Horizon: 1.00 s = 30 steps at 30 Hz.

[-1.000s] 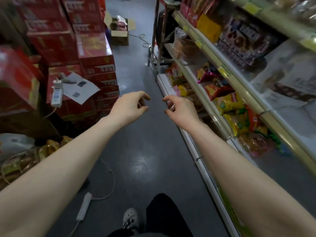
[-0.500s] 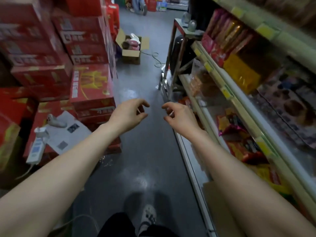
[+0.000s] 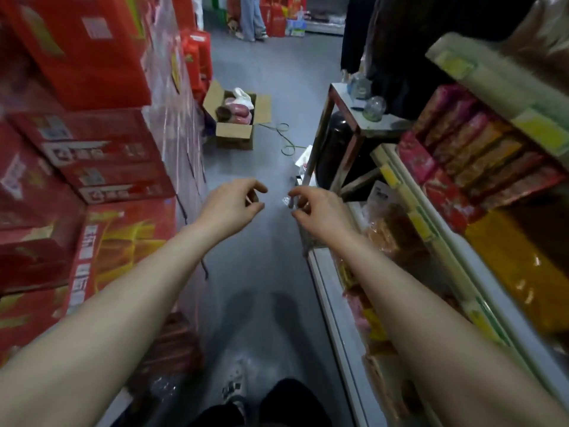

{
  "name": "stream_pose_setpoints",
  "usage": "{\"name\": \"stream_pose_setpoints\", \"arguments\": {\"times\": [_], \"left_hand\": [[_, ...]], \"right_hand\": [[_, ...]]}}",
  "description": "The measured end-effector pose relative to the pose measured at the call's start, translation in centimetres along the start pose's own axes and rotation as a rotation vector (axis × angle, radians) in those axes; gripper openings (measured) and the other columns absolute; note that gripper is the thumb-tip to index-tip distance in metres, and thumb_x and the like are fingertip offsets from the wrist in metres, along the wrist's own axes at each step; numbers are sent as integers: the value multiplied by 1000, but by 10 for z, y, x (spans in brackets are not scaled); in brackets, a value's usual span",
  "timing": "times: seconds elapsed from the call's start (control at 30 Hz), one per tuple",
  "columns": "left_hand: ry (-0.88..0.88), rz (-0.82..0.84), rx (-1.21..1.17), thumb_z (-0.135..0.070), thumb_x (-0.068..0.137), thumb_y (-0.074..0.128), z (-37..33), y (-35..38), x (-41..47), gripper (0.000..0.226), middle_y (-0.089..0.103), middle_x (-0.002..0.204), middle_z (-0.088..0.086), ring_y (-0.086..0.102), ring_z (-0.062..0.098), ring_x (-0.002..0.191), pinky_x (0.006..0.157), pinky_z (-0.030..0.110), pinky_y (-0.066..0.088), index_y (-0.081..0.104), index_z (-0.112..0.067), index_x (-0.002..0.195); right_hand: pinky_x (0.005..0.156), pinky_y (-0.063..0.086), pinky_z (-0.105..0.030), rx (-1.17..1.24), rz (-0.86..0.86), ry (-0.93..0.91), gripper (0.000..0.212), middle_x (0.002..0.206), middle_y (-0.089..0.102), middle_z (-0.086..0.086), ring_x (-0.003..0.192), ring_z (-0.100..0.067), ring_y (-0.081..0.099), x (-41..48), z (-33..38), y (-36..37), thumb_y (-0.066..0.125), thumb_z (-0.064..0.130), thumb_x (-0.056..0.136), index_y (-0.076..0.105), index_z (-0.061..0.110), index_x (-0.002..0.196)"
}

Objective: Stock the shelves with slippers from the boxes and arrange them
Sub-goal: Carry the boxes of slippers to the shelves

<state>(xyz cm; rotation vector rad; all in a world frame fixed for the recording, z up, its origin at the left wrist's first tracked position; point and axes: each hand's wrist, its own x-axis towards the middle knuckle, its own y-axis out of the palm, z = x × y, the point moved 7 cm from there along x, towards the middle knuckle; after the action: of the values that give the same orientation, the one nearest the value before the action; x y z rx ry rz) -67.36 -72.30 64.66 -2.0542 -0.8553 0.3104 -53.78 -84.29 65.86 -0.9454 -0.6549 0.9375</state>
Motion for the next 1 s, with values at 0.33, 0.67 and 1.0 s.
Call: {"name": "stream_pose_setpoints", "arguments": {"times": [0.33, 0.67, 1.0], "left_hand": [[-58, -47, 5, -27, 86, 64, 43, -8, 264, 23, 61, 87, -13, 59, 12, 81, 79, 36, 52, 63, -31, 109], [-157, -118, 6, -24, 87, 65, 92, -25, 494, 27, 59, 91, -10, 55, 11, 82, 70, 23, 37, 64, -26, 114], [-127, -83, -59, -25, 84, 67, 201, -43, 767, 22, 66, 91, -9, 63, 14, 87, 76, 31, 50, 66, -26, 106]], "right_hand": [[85, 53, -34, 4, 28, -24, 36, 102, 67, 6, 90, -16, 64, 274, -58, -9, 66, 24, 88, 62, 31, 123], [84, 52, -35, 6, 112, -94, 36, 100, 67, 6, 89, -18, 64, 539, -99, -2, 65, 22, 87, 63, 29, 122], [82, 54, -36, 92, 66, 12, 36, 94, 68, 4, 85, -21, 66, 819, -131, 32, 69, 18, 81, 66, 29, 115]]}}
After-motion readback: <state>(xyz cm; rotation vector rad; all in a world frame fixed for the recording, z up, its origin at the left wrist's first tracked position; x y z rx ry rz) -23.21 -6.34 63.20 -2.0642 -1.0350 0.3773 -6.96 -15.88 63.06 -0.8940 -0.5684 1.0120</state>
